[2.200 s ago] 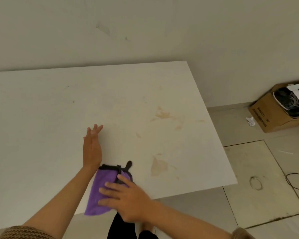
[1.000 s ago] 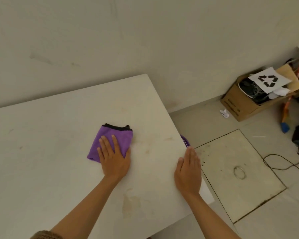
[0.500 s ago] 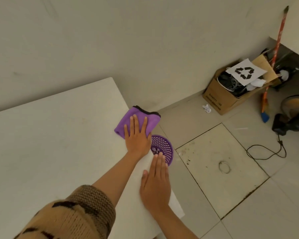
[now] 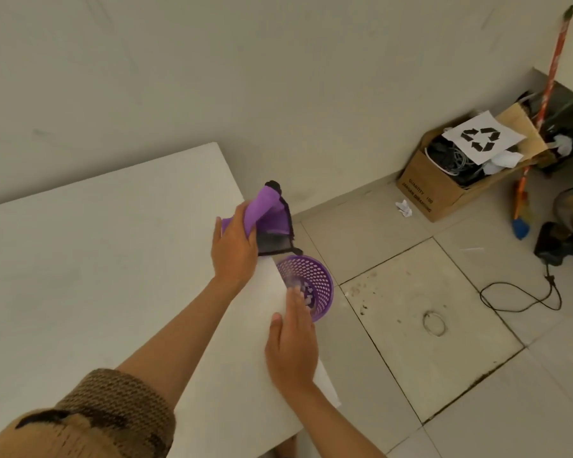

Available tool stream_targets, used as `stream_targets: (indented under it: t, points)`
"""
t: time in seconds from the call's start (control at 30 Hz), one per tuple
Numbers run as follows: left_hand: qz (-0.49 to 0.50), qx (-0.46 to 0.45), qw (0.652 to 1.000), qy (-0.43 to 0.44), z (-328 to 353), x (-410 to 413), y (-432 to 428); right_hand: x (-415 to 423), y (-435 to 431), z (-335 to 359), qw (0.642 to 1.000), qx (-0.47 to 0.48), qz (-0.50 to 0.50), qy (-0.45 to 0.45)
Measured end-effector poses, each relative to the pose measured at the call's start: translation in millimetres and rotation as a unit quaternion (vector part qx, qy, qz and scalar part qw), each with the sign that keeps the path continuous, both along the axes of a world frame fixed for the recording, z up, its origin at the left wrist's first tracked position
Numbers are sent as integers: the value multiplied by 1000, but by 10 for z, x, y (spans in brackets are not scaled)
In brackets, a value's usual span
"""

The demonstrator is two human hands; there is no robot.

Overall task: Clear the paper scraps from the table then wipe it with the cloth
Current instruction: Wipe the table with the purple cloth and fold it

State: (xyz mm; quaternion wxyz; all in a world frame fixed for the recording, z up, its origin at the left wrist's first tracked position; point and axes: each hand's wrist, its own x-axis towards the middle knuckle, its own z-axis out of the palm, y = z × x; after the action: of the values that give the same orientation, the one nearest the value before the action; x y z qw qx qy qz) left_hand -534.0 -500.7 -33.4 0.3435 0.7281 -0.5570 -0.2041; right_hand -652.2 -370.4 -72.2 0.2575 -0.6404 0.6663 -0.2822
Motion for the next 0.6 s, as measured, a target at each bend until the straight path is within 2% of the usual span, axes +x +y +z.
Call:
stream_targets:
  t: [0.07,0.13,0.27,0.37,0.43,0.5,0.6]
  points:
    - [16,-71,997,-38,185,245,189,21,-84,157,988,13,0,-154]
    - [42,-113,991,-55,377,477,427,100,-189,365,971,-15,-8,-238]
    - [59,-132,985,-98,537,837,1077,435,-346,809,949,-124,18,-288]
    - [88,-98,984,-124,395,974,1527,763,-368,978,944,-147,70,-287]
    - [161,-67,983,-54,325,993,1768,949,-310,979,944,-140,116,-276]
    - [272,-41,960,48,364,1007,1910,1077,-222,920,945,-88,156,-275]
    - [369,-32,917,148,439,1088,1986,1238,-144,771,932,125,190,-282]
